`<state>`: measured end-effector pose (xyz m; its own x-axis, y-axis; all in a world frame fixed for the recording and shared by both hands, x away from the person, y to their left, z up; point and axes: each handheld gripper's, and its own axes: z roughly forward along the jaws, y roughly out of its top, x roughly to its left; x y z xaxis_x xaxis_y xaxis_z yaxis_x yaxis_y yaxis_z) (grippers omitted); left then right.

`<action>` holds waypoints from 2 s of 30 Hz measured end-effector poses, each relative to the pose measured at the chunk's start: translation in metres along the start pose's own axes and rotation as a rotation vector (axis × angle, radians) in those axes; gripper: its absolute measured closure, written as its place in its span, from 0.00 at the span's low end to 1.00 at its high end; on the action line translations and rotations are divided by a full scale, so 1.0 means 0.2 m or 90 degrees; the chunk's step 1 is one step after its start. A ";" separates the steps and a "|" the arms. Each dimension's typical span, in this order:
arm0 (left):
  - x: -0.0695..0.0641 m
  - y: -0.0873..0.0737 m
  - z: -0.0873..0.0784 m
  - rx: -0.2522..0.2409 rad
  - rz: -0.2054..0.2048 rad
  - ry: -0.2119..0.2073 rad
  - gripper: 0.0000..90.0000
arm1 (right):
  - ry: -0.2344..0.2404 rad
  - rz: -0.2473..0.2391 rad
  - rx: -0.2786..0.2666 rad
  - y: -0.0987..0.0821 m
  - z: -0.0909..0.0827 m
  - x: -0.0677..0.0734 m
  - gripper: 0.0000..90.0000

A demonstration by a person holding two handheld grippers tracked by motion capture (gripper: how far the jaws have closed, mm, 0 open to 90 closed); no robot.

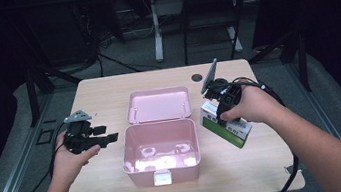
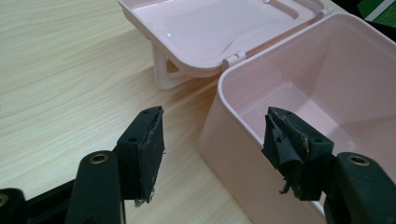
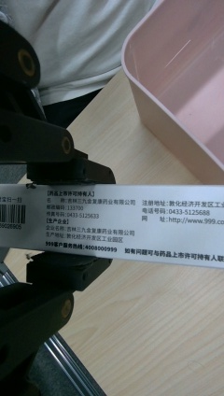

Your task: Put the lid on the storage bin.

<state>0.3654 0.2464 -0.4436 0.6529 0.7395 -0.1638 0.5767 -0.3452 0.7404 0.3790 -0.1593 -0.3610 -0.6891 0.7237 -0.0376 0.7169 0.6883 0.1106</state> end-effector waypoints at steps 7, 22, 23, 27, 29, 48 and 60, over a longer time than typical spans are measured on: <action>0.00 0.00 0.01 0.002 -0.002 0.009 0.43 | 0.001 -0.016 -0.005 0.03 -0.05 0.05 0.68; -0.02 0.00 0.02 0.010 0.010 0.008 0.39 | 0.003 -0.053 -0.016 0.09 -0.10 0.12 0.68; -0.02 0.01 0.02 0.019 0.019 0.015 0.39 | 0.004 -0.060 -0.015 0.10 -0.10 0.14 0.68; -0.01 0.00 0.02 0.025 0.015 0.018 0.42 | 0.005 -0.068 -0.016 0.13 -0.09 0.16 0.68; -0.01 0.00 0.02 0.024 0.012 0.020 0.43 | 0.007 -0.075 -0.016 0.13 -0.09 0.17 0.68; 0.01 0.00 0.00 0.021 0.012 0.016 0.46 | 0.016 -0.123 -0.018 0.23 -0.09 0.29 0.68; 0.02 0.00 -0.01 0.021 0.010 0.023 0.47 | 0.020 -0.160 -0.016 0.30 -0.08 0.39 0.68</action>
<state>0.3668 0.2508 -0.4433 0.6439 0.7542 -0.1286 0.5835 -0.3754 0.7202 0.3666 -0.0622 -0.3418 -0.8484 0.5282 -0.0361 0.5204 0.8445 0.1261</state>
